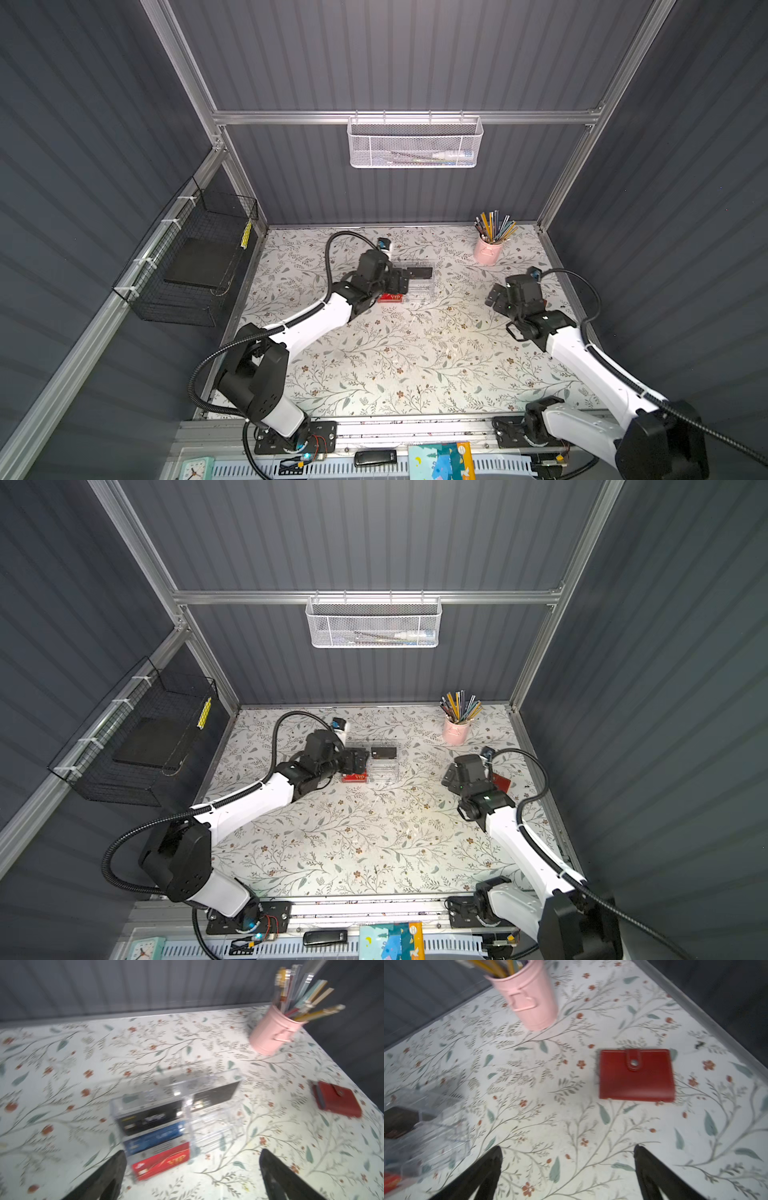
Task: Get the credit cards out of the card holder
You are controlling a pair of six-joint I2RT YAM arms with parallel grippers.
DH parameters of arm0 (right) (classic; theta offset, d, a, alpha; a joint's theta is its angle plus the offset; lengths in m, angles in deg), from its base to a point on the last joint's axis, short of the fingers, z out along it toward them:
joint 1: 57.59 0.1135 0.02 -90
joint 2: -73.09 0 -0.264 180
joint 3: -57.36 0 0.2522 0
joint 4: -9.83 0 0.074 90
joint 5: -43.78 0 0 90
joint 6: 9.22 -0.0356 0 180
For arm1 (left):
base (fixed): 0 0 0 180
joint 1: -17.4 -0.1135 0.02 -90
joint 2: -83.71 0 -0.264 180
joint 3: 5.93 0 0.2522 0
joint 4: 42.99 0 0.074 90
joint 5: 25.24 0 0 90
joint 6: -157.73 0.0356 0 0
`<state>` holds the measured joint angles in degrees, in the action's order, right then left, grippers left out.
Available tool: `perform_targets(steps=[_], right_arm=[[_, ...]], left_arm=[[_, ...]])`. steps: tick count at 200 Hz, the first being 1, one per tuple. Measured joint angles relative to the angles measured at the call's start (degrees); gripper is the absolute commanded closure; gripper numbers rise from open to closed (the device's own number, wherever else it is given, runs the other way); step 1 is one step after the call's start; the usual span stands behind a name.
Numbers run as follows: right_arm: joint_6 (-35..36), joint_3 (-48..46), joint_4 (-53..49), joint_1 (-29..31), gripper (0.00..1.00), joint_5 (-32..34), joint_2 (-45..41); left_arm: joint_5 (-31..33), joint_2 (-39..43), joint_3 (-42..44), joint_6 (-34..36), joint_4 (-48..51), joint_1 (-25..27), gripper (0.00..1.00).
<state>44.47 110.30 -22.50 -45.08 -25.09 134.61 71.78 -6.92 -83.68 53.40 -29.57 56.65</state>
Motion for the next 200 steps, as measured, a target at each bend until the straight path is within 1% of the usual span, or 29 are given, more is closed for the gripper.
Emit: perform_targets(steps=[25,47,62,88,116,138,170,200], right_arm=[[-1.0,-0.9,-0.7,-7.9,0.01,-1.9,0.8],[-1.2,0.1,-0.7,-13.9,0.01,-4.3,5.0],[-1.1,1.8,-0.6,-17.6,0.01,-6.5,9.1],[-0.7,5.7,0.4,-22.0,0.01,-9.1,15.0],[0.2,10.6,1.8,-25.3,0.01,-11.1,21.2],[0.8,13.4,2.6,-26.8,0.01,-13.1,25.9],[2.5,16.9,2.7,-27.0,0.01,-15.7,32.1],[4.4,18.8,2.5,-27.0,0.01,-17.2,35.3]], left_arm=[[1.0,-3.8,-4.6,4.8,-1.8,6.1,0.00],[2.5,-10.1,-10.2,9.2,-2.9,10.7,0.00],[3.1,-14.5,-13.6,11.3,-3.7,12.9,0.00],[3.4,-20.8,-18.2,14.0,-4.6,15.6,0.00],[5.0,-26.0,-22.5,18.1,-6.3,17.7,0.00],[6.7,-28.9,-24.5,22.0,-7.5,19.1,0.00],[7.4,-30.7,-24.8,26.8,-10.1,20.4,0.00],[7.6,-30.7,-24.8,28.5,-13.3,20.9,0.00]])
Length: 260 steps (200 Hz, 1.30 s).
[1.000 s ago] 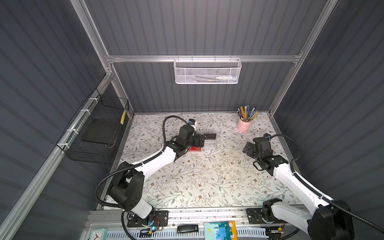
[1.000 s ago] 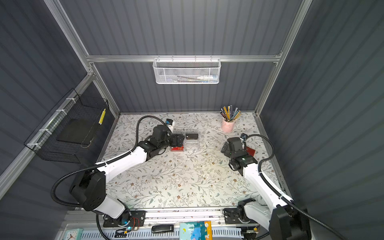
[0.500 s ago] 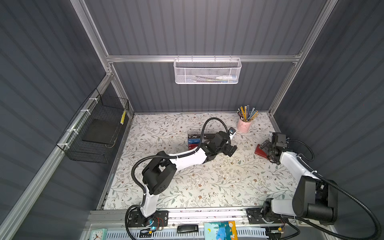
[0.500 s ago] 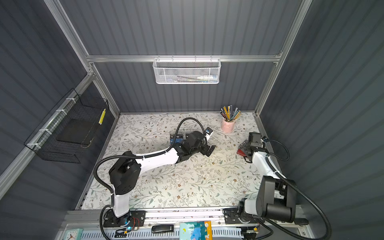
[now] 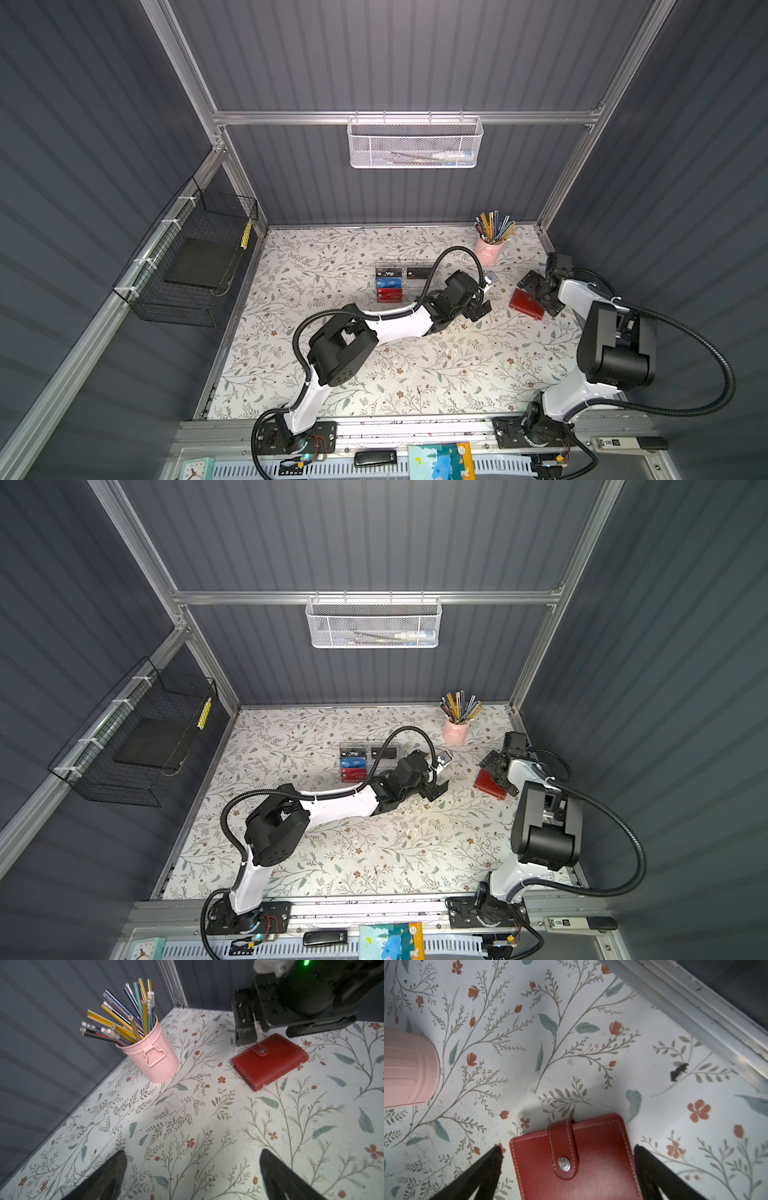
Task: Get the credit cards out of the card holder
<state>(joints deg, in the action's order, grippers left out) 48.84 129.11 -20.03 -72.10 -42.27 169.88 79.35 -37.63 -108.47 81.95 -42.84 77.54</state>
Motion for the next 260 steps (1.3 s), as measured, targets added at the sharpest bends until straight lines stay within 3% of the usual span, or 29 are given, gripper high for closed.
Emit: perform_targets(steps=[54,114,165,217,260], right_arm=[[2.1,3.0,-2.7,-0.1,0.01,-3.6,2.7],[4.4,4.4,-4.8,1.5,0.01,-8.3,3.5],[5.0,2.7,-5.0,6.8,0.01,-8.6,2.2],[2.5,-1.9,-8.0,17.8,0.01,-4.5,-3.0],[-0.2,-6.1,-9.2,20.3,0.01,-5.9,-8.8]], left_arm=[[7.0,0.0,0.0,-1.5,-2.9,0.0,0.00],[10.5,0.2,1.7,-6.4,-1.2,-0.1,0.00],[11.0,2.9,4.2,-9.9,1.1,-0.1,0.00],[11.6,8.7,9.1,-14.1,1.9,-0.6,0.00],[11.5,12.5,14.1,-17.7,2.2,-0.7,0.00]])
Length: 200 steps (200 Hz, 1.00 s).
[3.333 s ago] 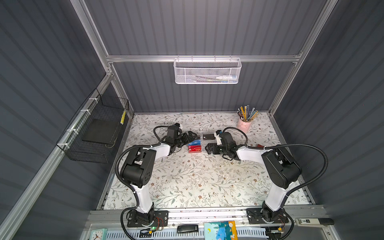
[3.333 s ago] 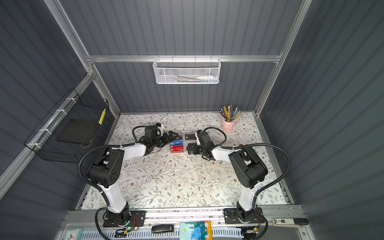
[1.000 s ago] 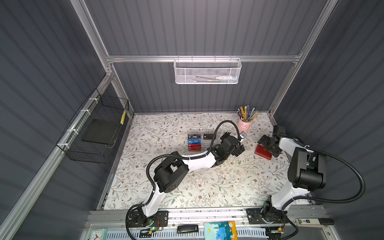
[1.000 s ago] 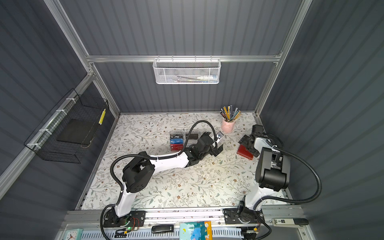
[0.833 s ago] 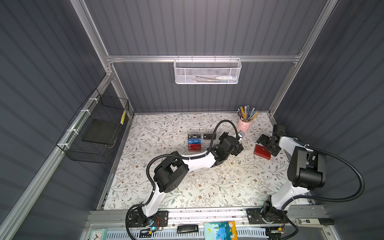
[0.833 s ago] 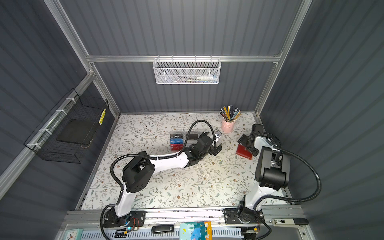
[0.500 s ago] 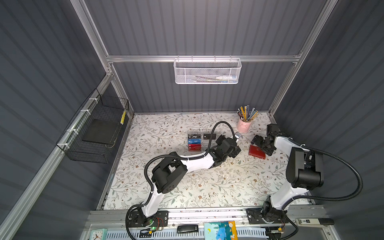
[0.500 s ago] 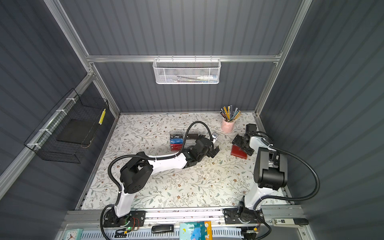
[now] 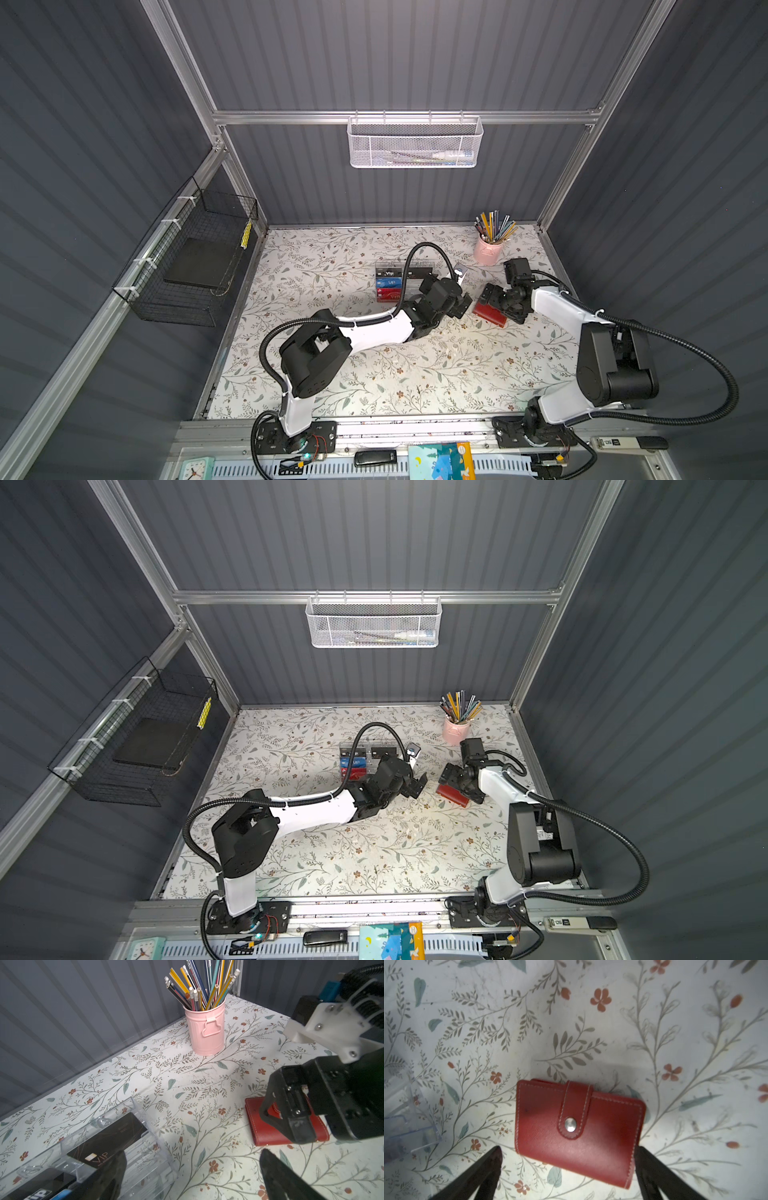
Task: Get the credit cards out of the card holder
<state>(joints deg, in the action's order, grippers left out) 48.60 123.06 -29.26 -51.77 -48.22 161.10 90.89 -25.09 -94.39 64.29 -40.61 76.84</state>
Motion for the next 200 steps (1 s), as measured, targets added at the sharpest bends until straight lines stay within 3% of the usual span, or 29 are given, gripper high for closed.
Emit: perform_targets(steps=[42,74,101,146,200], right_arm=[[-1.4,-3.9,0.9,5.0,0.01,-0.8,-1.4],[-0.6,-3.7,-1.5,5.4,0.01,0.0,-5.4],[1.9,1.7,-5.4,4.1,0.01,1.0,-6.7],[4.5,12.0,-5.6,-0.6,0.01,1.2,3.1],[5.7,12.7,-5.4,-0.8,0.01,0.6,9.9]], left_arm=[[-0.7,4.6,5.4,-3.5,0.5,-0.1,0.00],[-2.2,8.8,9.3,-6.4,0.9,-0.3,0.00],[-4.0,12.2,12.5,-9.2,0.8,-0.6,0.00],[-9.5,12.8,15.2,-13.8,0.5,-1.1,0.00],[-20.0,15.9,20.6,-21.7,-1.9,-6.2,0.00]])
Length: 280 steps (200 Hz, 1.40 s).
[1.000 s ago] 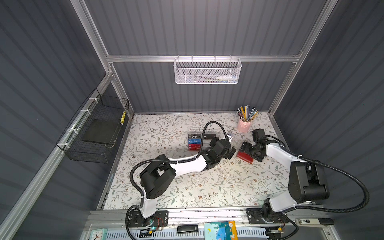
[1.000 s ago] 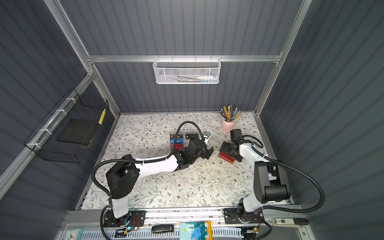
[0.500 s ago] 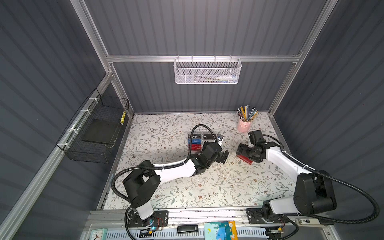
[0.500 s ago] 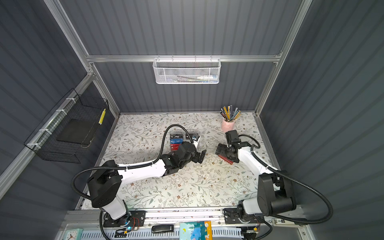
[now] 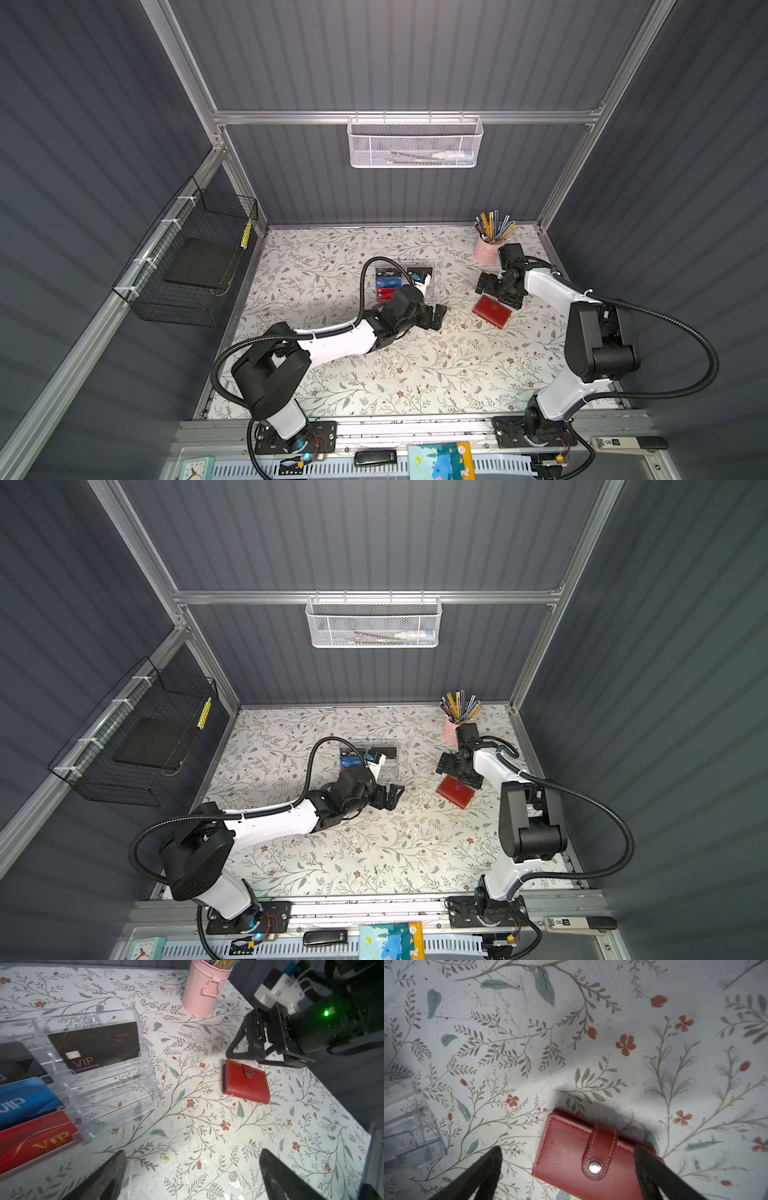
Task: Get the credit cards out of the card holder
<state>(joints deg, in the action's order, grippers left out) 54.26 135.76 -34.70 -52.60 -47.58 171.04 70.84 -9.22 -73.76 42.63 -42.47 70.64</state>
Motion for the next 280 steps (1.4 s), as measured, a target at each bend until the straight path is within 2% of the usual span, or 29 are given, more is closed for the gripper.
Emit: perform_targets(steps=[51,96,130,170,228,280], right_arm=[[0.0,-2.1,2.0,-0.2,0.01,-1.7,1.3],[-1.1,-7.3,5.0,0.0,0.01,-3.5,-2.5],[-3.6,-11.7,6.8,3.0,0.01,-4.6,-6.2],[-5.4,-12.3,7.0,6.3,0.01,-4.8,-6.7],[-8.1,-16.5,7.9,4.7,0.01,-1.6,-15.1],[-11.6,-16.9,12.9,0.5,0.01,-1.4,-12.8]], left_arm=[[-3.7,0.5,2.6,-2.8,-2.7,-0.3,0.00],[-4.3,0.6,3.7,-3.6,-3.2,-0.3,0.00],[-4.3,0.6,4.1,-3.9,-3.2,-0.3,0.00],[-4.5,1.2,4.8,-4.1,-3.5,-0.3,0.00],[-4.4,4.3,6.0,-4.0,-3.5,-0.3,0.00],[-4.9,3.5,6.0,-4.0,-3.6,-0.3,0.00]])
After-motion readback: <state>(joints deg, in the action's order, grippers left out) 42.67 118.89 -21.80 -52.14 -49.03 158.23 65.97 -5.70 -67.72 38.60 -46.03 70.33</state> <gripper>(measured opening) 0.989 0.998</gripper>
